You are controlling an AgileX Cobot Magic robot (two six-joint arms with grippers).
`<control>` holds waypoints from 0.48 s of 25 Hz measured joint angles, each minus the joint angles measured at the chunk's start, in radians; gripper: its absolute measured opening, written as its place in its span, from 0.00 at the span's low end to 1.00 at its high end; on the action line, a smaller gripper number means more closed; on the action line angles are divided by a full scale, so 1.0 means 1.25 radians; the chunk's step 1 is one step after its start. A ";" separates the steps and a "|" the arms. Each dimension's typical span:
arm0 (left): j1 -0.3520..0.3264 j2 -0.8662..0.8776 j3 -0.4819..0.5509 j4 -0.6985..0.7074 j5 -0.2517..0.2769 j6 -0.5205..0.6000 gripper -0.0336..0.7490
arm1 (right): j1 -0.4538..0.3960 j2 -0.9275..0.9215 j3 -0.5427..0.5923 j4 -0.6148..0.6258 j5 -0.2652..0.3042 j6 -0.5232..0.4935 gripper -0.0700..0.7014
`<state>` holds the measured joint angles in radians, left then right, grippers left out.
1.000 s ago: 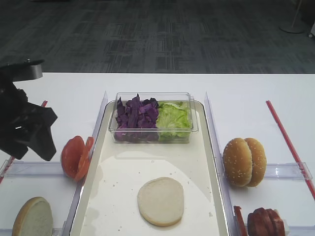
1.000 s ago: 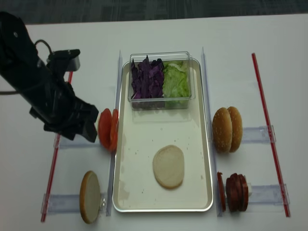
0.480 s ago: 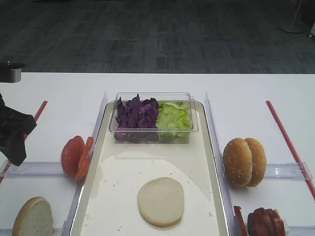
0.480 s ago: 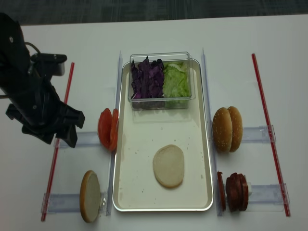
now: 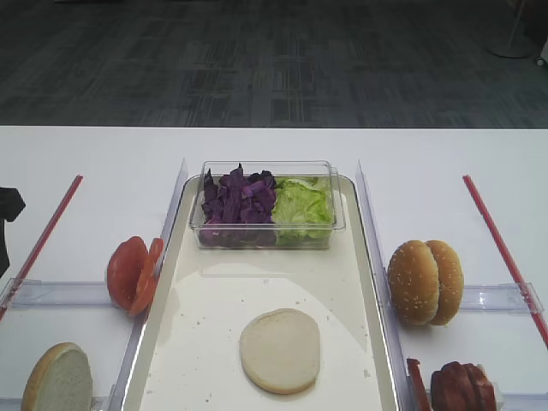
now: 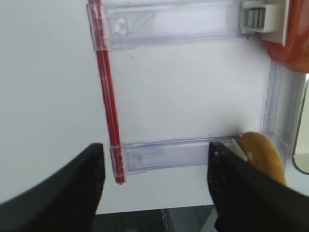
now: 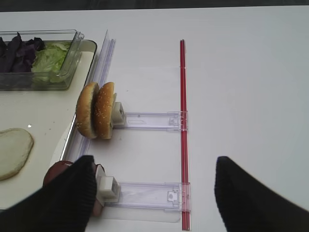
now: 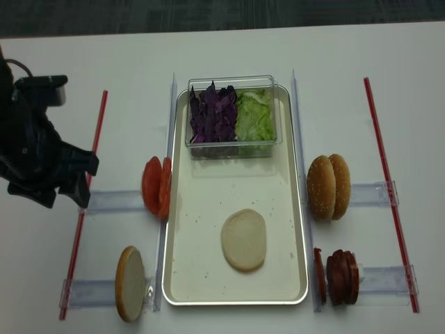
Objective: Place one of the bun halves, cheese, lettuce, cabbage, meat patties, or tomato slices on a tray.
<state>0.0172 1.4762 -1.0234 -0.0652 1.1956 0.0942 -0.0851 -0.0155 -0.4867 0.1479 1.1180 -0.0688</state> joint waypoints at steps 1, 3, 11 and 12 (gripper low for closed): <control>0.001 0.000 0.000 0.000 0.000 0.002 0.60 | 0.000 0.000 0.000 0.000 0.000 0.000 0.79; 0.001 0.000 0.000 0.000 0.000 0.002 0.60 | 0.000 0.000 0.000 0.000 0.000 0.000 0.79; 0.002 -0.073 0.025 -0.011 -0.017 0.010 0.60 | 0.000 0.000 0.000 0.000 0.000 0.000 0.79; 0.002 -0.097 0.035 -0.011 -0.020 0.010 0.60 | 0.000 0.000 0.000 0.000 0.000 0.000 0.79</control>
<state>0.0198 1.3547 -0.9793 -0.0789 1.1703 0.1066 -0.0851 -0.0155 -0.4867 0.1479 1.1180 -0.0688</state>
